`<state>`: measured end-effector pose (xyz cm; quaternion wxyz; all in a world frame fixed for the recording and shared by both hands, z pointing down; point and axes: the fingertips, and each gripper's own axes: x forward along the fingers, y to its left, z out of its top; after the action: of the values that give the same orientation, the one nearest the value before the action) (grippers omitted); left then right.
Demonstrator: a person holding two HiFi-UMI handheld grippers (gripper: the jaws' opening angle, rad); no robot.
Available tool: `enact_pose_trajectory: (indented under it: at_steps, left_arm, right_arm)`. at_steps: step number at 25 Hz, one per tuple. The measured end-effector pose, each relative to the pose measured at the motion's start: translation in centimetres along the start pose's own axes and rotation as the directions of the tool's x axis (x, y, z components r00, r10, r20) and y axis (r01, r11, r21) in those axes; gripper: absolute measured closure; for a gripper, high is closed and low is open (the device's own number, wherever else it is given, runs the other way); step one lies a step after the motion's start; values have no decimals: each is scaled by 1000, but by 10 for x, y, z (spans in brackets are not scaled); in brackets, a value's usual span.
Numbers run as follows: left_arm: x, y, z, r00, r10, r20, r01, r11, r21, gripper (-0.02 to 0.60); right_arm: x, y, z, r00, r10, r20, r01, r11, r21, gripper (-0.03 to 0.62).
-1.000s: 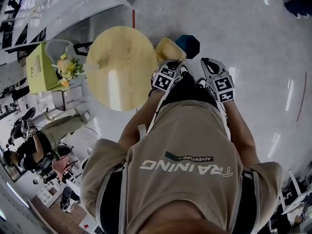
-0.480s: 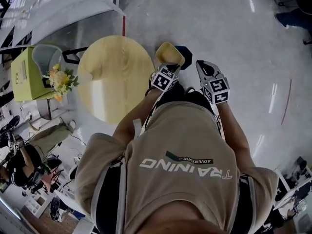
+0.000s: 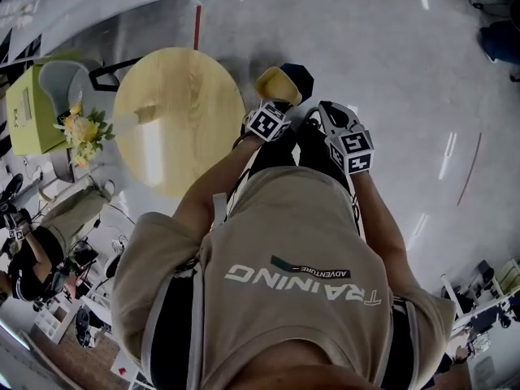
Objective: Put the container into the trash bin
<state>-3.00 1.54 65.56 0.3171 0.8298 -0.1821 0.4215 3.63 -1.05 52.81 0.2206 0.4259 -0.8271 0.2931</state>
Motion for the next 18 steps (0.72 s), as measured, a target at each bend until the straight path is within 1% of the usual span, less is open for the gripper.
enact_pose_trajectory:
  at_steps: [5,7,10,12,15,18]
  left_arm:
    - [34,8,-8,999,-16,-44,13,998,-56,557]
    - [51,10,-11,998,-29,-62,24,997,-78,557]
    - [78,14,-10,997,-51,-65,43,993,-107,557]
    - [96,15,-12,995,-73,-68,63,989,-130,557]
    - [122,25,-17,994,-86,-66,74,985,-158,557]
    - [145,33,-31,991,-103,-80,87,978,-191,557]
  right_arm:
    - [24,-31,-38,994,59,-89,-59,998,0,591]
    - [38,-43,-50,989,83,-123,-85,996,-15,591]
    - [62,-64,-67,980,106,-169,-115,993,-42,591]
    - [78,-76,-79,975,123,-184,-131,991,-35,591]
    - [106,-96,-99,969,136,-206,-142,990,-19,591]
    - [127,-107,-123,959,145,-242,-149,989,0,591]
